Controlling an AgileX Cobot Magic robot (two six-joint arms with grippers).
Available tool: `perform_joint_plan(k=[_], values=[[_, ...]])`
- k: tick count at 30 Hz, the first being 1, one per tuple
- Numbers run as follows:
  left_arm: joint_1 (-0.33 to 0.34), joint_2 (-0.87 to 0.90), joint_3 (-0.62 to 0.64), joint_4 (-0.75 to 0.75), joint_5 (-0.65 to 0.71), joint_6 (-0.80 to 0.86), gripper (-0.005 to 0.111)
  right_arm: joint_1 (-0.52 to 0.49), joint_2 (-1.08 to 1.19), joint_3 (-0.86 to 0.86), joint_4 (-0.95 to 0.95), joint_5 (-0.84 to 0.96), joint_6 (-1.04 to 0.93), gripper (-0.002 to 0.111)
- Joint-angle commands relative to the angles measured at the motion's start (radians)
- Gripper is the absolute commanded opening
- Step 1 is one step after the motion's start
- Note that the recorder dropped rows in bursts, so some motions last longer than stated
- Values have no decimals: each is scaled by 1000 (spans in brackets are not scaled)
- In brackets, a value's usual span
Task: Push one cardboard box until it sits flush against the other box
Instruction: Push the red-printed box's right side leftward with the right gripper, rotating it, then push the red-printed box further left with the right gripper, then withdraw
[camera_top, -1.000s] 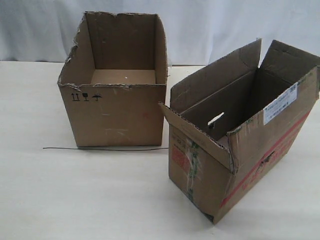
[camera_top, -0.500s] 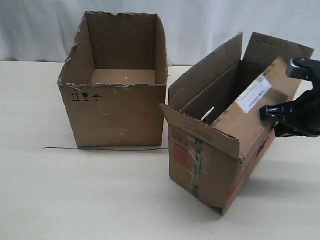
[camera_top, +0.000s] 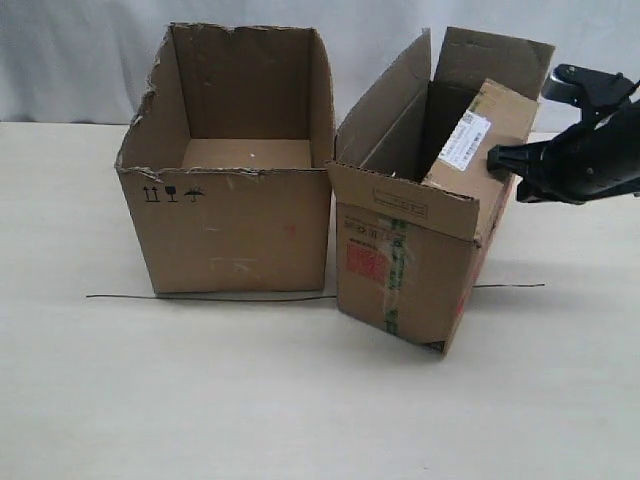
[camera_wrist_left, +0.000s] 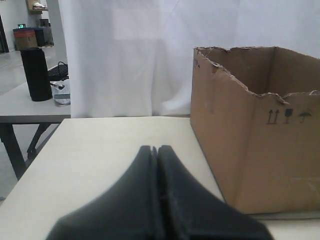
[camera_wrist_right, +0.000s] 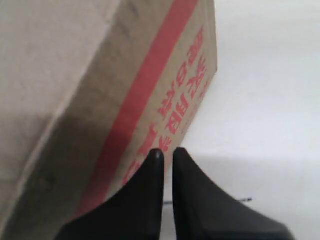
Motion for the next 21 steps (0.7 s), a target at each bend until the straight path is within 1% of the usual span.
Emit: perform_joint_plan(k=[1,4,7,10,13,15,18,21], values=[[0,-3,3,1,-6,-4,0,-2,39,-84,1,-8,-4,5],[0,-3,3,1,-6,-4,0,-2,42,-105,-10,6,-4,5],[0,-3,3,1,-6,-4,0,-20,1,-123,-34,62,-4,5],[0,-3,3,1,-6,-4,0,-49,-110,-123,-41,116,-4,5],[0,-3,3,1,-6,-4,0,-60,-265,-123,-41,223,-4,5],[0,-3,3,1,-6,-4,0,-22,-373,-121,-16,350,-4,5],[0,-3,3,1,-6,-4,0,92,-526,-74,-3,492,5,5],[0,-3,3,1,-6,-4,0,227,-676,19,-3,535,88,5]])
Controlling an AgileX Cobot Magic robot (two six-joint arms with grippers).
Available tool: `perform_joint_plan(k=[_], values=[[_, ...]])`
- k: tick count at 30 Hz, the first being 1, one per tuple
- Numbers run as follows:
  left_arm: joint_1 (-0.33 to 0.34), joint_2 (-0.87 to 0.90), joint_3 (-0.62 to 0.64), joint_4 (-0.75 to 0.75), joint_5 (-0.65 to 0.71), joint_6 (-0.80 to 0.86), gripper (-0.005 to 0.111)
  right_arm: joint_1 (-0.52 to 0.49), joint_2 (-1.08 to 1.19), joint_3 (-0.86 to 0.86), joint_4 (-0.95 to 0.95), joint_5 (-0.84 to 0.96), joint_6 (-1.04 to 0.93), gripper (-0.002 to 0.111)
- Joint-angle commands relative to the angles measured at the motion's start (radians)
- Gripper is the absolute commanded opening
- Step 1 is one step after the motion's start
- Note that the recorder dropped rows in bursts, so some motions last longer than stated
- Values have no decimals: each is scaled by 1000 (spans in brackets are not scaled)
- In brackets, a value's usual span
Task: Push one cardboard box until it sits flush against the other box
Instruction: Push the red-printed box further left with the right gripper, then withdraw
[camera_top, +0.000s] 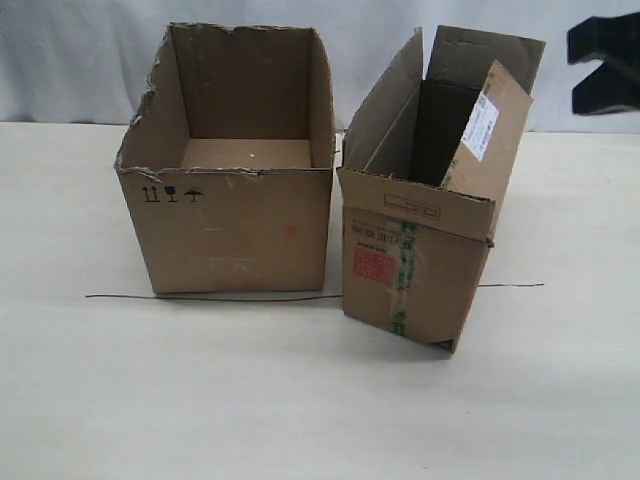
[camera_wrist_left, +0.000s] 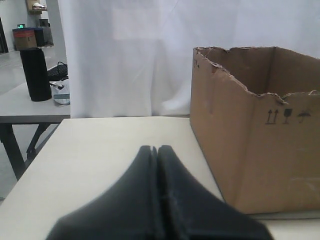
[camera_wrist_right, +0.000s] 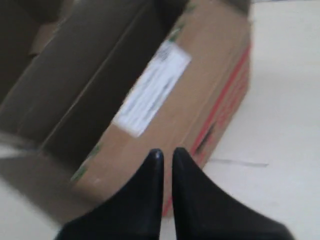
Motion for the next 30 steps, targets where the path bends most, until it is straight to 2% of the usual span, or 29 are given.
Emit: perform_joint_plan(k=[1,6,11,15,22,26,30], values=[[0,-3,3,1,-6,-4,0,185,-212,133,8,99,106,5],[0,-3,3,1,-6,-4,0,357,-339,307,8,20,197,5],[0,-3,3,1,-6,-4,0,455,-281,500,-27,-343,201,5],[0,-3,3,1,-6,-4,0,431,-140,550,-96,-554,201,5],[0,-3,3,1,-6,-4,0,318,48,546,-96,-689,201,5],[0,-3,3,1,-6,-4,0,250,65,530,-104,-706,201,5],[0,-3,3,1,-6,-4,0,226,65,500,-104,-679,199,5]])
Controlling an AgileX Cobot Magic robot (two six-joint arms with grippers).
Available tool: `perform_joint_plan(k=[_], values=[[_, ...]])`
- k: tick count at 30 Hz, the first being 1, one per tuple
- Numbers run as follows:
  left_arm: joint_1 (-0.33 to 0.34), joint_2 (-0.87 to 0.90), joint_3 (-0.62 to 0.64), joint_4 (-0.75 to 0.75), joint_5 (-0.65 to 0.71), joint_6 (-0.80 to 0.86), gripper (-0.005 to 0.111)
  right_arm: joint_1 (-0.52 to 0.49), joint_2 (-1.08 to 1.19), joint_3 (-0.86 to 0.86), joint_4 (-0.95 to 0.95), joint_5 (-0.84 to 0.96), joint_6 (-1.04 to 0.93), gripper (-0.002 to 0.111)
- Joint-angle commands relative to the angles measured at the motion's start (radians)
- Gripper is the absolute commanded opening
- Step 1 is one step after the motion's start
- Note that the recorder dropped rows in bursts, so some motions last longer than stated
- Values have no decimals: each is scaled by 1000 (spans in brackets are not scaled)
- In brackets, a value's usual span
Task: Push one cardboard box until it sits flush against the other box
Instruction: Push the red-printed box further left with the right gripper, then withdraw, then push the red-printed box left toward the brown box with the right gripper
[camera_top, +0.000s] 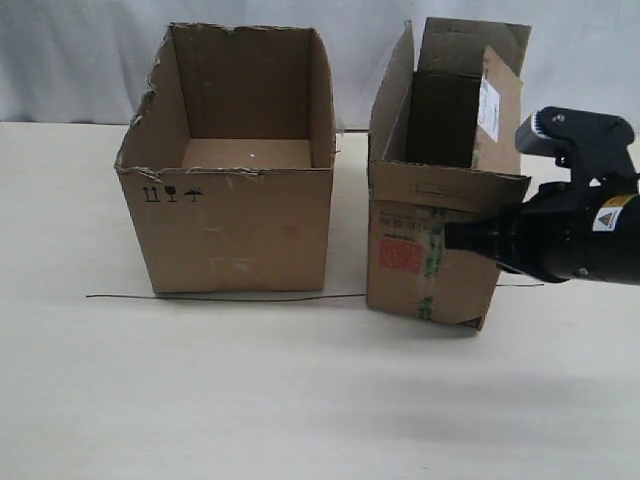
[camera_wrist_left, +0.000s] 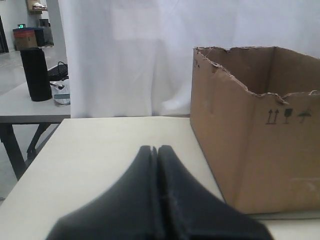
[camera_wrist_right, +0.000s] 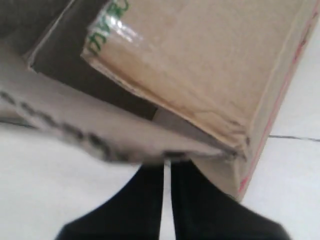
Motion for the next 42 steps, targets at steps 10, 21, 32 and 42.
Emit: perform_joint_plan(k=[10,21,32,42], values=[[0,-3,3,1,-6,-4,0,-45,-300,-259,-165,486,44,5],[0,-3,3,1,-6,-4,0,-483,51,-379,-28,424,-111,5],[0,-3,3,1,-6,-4,0,-680,731,-534,818,691,-720,5],[0,-3,3,1,-6,-4,0,-530,927,-717,891,645,-689,5]])
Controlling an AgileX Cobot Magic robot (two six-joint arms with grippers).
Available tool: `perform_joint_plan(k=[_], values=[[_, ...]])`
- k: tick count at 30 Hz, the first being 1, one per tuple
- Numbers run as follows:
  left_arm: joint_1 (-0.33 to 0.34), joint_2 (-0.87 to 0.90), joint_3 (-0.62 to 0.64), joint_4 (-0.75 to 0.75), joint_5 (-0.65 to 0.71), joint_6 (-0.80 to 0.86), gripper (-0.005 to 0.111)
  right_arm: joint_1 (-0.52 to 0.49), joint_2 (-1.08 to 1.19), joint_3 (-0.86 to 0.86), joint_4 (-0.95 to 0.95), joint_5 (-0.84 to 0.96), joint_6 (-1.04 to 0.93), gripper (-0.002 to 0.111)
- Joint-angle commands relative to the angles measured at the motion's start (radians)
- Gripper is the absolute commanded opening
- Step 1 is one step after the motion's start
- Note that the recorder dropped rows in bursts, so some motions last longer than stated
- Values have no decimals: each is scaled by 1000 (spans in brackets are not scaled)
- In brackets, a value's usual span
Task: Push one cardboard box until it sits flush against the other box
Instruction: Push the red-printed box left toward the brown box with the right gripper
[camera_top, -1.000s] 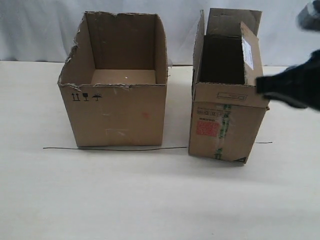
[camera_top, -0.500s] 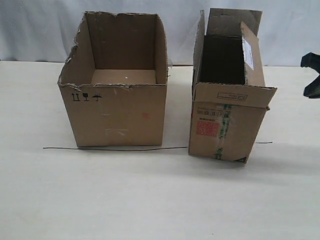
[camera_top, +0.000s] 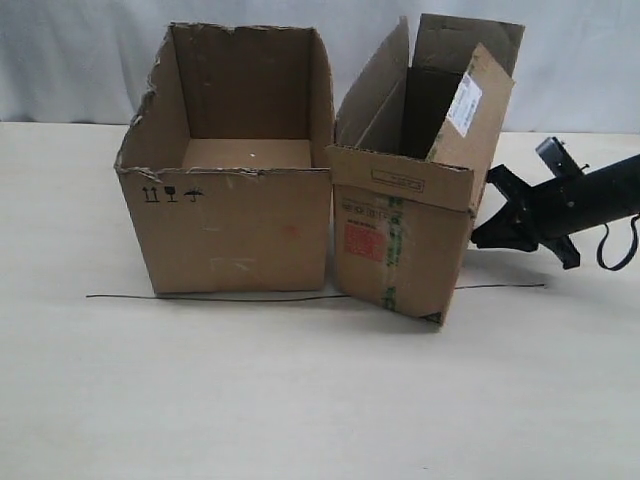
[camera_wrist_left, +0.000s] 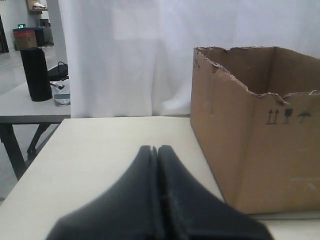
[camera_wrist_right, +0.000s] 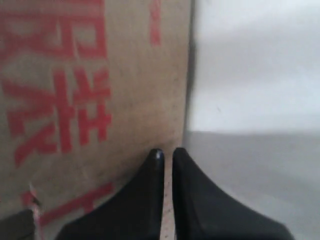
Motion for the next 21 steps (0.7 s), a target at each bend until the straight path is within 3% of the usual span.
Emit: perform_joint_plan(k=[1,17,21], values=[[0,-3,3,1,-6,-4,0,23,35,-73,17,-8,23,5],[0,-3,3,1,-6,-4,0,23,159,-179,170,-16,32,5],[0,-3,3,1,-4,-4,0,63,191,-236,172,-8,42,5]])
